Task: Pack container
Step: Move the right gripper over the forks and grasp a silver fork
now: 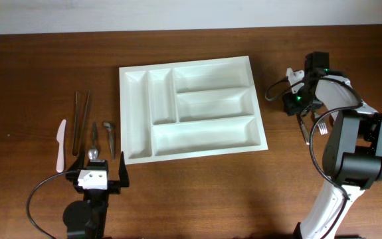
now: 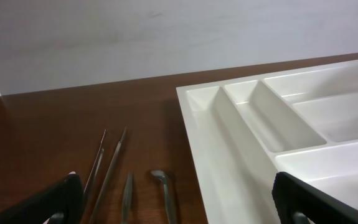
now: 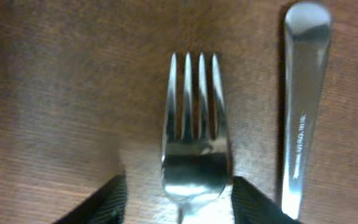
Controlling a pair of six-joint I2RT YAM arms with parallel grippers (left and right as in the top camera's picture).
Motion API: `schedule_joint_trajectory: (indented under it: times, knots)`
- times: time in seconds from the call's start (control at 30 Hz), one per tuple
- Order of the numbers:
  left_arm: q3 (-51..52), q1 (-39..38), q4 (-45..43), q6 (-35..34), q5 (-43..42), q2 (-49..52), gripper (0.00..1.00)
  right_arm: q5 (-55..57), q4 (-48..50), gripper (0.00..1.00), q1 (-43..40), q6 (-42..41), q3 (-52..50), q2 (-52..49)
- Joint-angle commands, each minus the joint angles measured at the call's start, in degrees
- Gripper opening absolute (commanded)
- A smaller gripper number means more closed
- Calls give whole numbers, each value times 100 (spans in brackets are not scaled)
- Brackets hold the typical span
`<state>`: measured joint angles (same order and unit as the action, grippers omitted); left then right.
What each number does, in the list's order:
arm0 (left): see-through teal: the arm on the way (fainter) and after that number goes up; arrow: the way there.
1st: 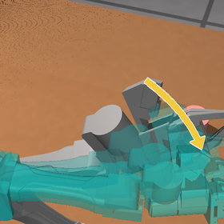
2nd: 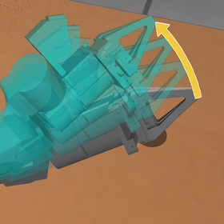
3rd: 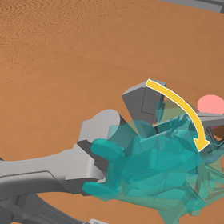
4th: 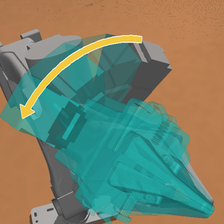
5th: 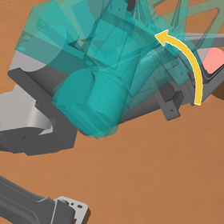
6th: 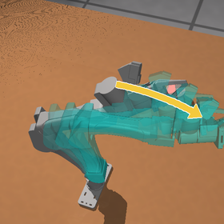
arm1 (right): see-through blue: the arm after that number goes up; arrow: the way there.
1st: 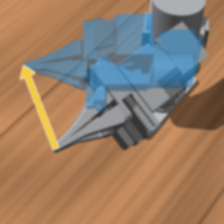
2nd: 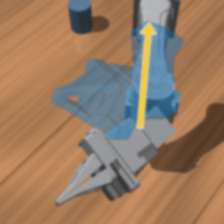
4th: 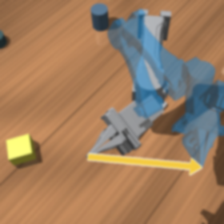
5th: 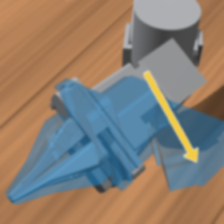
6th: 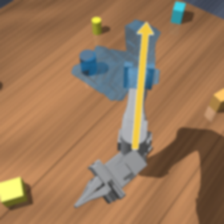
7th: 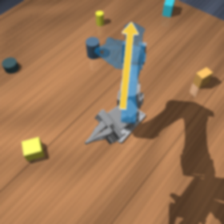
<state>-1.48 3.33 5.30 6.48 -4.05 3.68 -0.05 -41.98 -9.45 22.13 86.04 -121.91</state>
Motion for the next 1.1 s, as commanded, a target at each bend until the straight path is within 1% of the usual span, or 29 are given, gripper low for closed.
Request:
schedule_joint_trajectory:
  times: [0.0, 0.03, 0.07, 0.13, 0.27, 0.37, 0.47, 0.67, 0.7, 0.73, 0.77, 0.8, 0.83, 1.07]
  knots:
    - [48, -31, -13, 94, 66, -44, 99, 55, 46, 34, -42, 11, 66, -190]
    - [48, -31, -15, 94, 63, -44, 99, 55, 52, 27, -42, 11, 66, -190]
    - [48, -31, -13, 94, 63, -44, 99, 55, 68, 23, -44, -2, 70, -190]
    - [48, -31, -15, 94, 63, -44, 99, 52, 66, 21, -42, -15, 101, -190]
    - [48, -31, -13, 94, 63, -44, 99, 52, 68, 22, -42, -55, 105, -190]
    - [48, -31, -15, 94, 63, -44, 99, 2, 44, 16, -42, -79, 160, -188]
    - [48, -31, -15, 94, 63, -44, 99, -109, 9, 7, -42, -160, 273, -188]
    - [48, -31, -15, 94, 63, -44, 99, -122, -22, 5, -42, -157, 356, -188]
    - [48, -31, -15, 94, 63, -44, 99, -122, -20, 9, -42, -157, 356, -190]
    - [48, -31, -13, 94, 63, -44, 99, -122, -17, 33, -42, -160, 356, -190]
    - [48, -31, -15, 94, 63, -44, 99, -122, -7, 72, -42, -160, 361, -188]
    - [48, -31, -13, 94, 63, -44, 99, -125, -17, 97, -42, -160, 382, -188]
    - [48, -31, -15, 94, 63, -44, 99, -125, -22, 99, -35, -160, 407, -188]
    - [48, -31, -15, 94, 63, -44, 99, -492, 101, 99, -26, -190, 741, -188]
